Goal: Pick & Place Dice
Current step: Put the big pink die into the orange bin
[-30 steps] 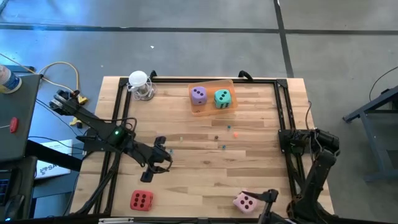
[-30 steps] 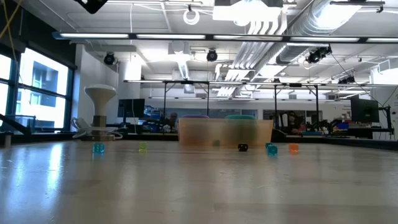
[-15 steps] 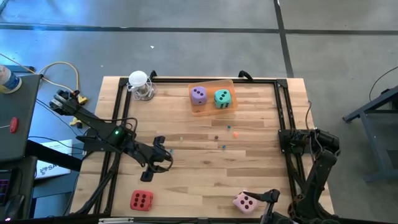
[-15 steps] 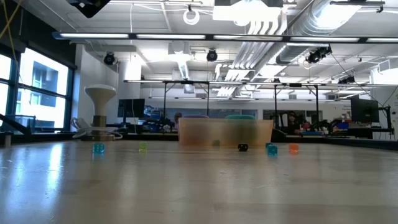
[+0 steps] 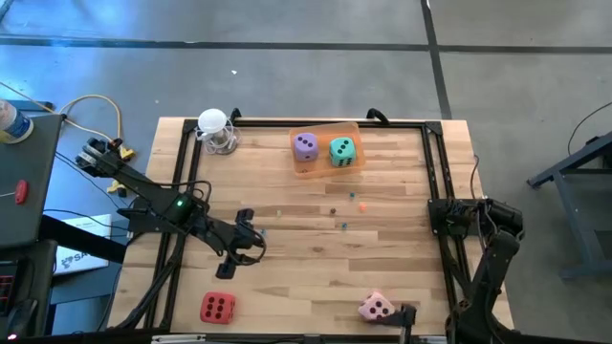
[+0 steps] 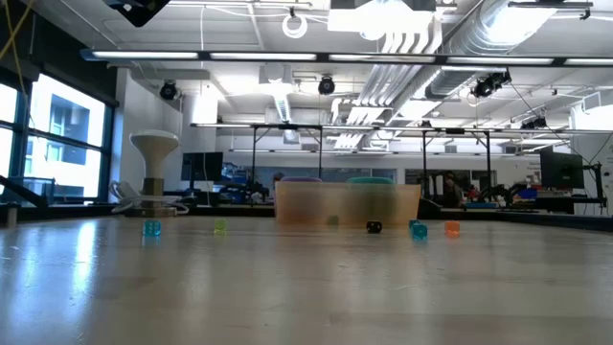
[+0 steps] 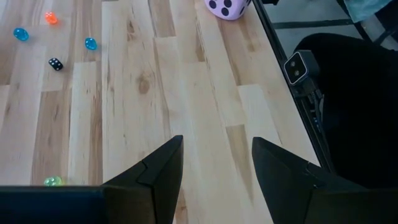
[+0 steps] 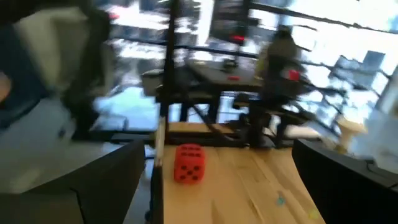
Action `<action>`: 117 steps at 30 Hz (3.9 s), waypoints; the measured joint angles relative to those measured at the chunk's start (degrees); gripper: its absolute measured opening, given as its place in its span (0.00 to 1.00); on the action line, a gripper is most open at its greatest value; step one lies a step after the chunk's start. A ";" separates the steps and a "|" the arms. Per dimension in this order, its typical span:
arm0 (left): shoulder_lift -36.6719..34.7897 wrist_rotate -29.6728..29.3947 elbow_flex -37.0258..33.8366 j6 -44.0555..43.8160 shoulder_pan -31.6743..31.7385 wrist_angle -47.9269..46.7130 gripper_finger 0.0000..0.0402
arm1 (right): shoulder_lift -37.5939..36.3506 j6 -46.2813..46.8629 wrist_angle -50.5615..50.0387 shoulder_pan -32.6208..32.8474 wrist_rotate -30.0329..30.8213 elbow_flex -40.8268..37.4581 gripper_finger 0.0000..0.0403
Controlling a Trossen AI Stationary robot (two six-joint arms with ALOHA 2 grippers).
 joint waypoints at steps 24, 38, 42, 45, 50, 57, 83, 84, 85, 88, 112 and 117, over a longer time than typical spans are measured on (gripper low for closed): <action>0.00 0.00 0.00 1.05 0.00 -0.26 0.46 | -5.22 62.60 -58.87 -15.94 -53.94 9.09 0.99; 0.00 -0.05 0.00 1.48 0.00 -0.27 0.46 | 0.36 88.25 -79.97 -15.60 -65.05 9.07 0.99; 0.00 -0.07 0.00 1.78 0.00 -0.25 0.46 | 3.09 89.87 -81.86 -16.80 -69.86 9.06 0.99; 0.00 -0.07 0.00 1.81 0.00 -0.25 0.46 | 4.53 89.88 -81.70 -17.61 -70.76 9.06 0.99; -0.02 -0.07 0.00 1.80 0.00 -0.24 0.46 | 6.23 89.76 -81.97 -17.94 -70.76 9.04 0.99; -0.02 -0.08 0.00 1.87 0.02 -0.24 0.46 | 8.39 90.00 -82.06 -17.27 -71.44 9.04 0.99; -0.02 -0.31 0.00 1.79 0.61 -0.24 0.46 | 11.02 87.94 -80.93 -17.49 -72.74 9.00 0.99; -0.02 -0.31 0.00 1.80 0.61 -0.23 0.46 | 11.34 87.63 -80.82 -17.55 -73.47 9.00 0.99; -0.02 -0.31 0.00 1.79 0.61 -0.22 0.46 | 11.52 87.18 -80.82 -17.72 -74.12 8.95 0.99; -0.02 -0.29 0.00 1.79 0.61 -0.22 0.46 | 11.61 86.98 -80.15 -17.75 -73.74 8.33 0.99; -0.02 -0.27 0.00 1.79 0.61 -0.23 0.46 | 11.60 85.22 -76.48 -17.38 -71.83 8.26 0.99; -0.02 -0.27 0.00 1.79 0.61 -0.24 0.46 | 11.60 85.19 -76.23 -17.45 -72.41 8.26 0.99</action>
